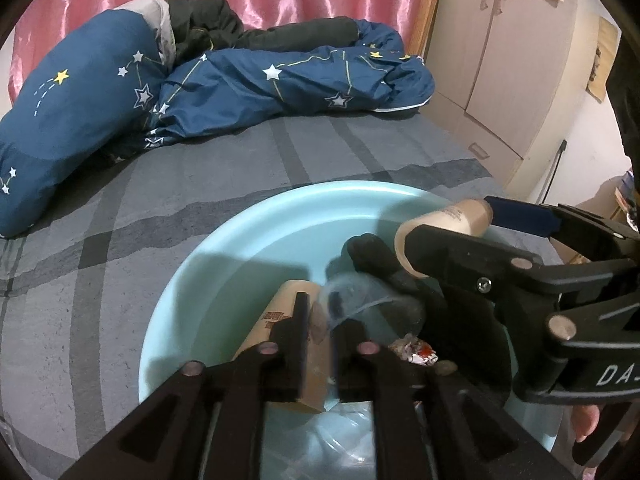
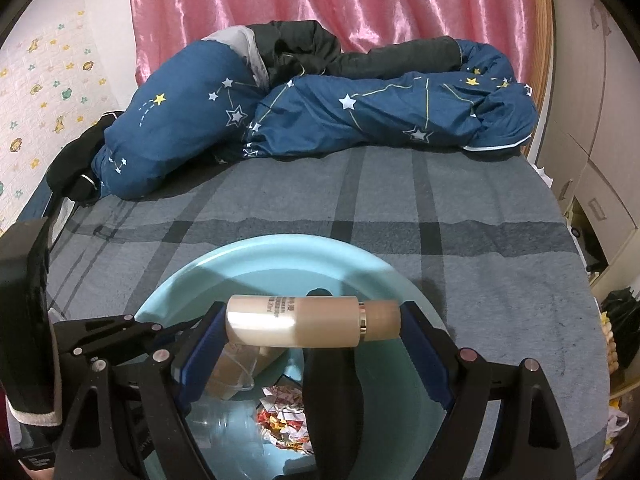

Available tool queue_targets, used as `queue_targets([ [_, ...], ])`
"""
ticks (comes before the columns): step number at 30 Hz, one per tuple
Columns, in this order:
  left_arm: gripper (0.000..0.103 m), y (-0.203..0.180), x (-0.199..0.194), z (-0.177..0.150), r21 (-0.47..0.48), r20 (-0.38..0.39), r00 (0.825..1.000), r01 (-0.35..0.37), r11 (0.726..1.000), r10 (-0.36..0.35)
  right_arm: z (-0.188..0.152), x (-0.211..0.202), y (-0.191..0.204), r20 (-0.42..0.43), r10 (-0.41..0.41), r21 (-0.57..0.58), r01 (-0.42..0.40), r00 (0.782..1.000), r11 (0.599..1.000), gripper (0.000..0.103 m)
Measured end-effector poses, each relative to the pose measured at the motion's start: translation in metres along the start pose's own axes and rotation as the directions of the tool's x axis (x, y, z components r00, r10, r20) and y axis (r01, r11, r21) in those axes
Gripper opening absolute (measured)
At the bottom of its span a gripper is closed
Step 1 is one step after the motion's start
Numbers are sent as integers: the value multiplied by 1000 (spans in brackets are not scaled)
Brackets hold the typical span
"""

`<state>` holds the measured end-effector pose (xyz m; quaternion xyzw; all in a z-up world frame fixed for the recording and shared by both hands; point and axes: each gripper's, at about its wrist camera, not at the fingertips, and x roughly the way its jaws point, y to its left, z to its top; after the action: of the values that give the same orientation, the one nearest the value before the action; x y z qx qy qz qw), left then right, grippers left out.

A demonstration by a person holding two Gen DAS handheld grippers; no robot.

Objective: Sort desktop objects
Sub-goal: 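Release the bottle into the basin with the right gripper while the left gripper drops the clear cup in, then withdraw both grippers from the basin toward the remaining items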

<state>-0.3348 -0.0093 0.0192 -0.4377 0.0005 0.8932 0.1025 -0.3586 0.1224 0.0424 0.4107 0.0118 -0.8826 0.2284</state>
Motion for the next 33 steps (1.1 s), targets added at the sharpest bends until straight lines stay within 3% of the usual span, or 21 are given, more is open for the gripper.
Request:
queue_targets([
  [1, 61, 1, 1, 0, -7, -11, 1000, 3, 1000, -3, 0, 1, 0, -2, -1, -1, 1, 1000, 1000, 90],
  [2, 96, 1, 2, 0, -14, -24, 1000, 7, 1000, -7, 1, 0, 0, -2, -2, 3, 2, 1000, 1000, 93],
  [3, 103, 3, 2, 0, -23, -22, 1000, 12, 1000, -13, 1, -1, -1, 3, -7, 9, 7, 1000, 1000, 101],
  [16, 103, 6, -37, -8, -32, 32, 997, -63, 998, 64, 3, -34, 3, 34, -52, 17, 52, 998, 999, 103],
  [33, 103, 3, -126, -34, -24, 92, 991, -99, 995, 101, -12, -130, 37, 119, -86, -45, 92, 989, 995, 103],
])
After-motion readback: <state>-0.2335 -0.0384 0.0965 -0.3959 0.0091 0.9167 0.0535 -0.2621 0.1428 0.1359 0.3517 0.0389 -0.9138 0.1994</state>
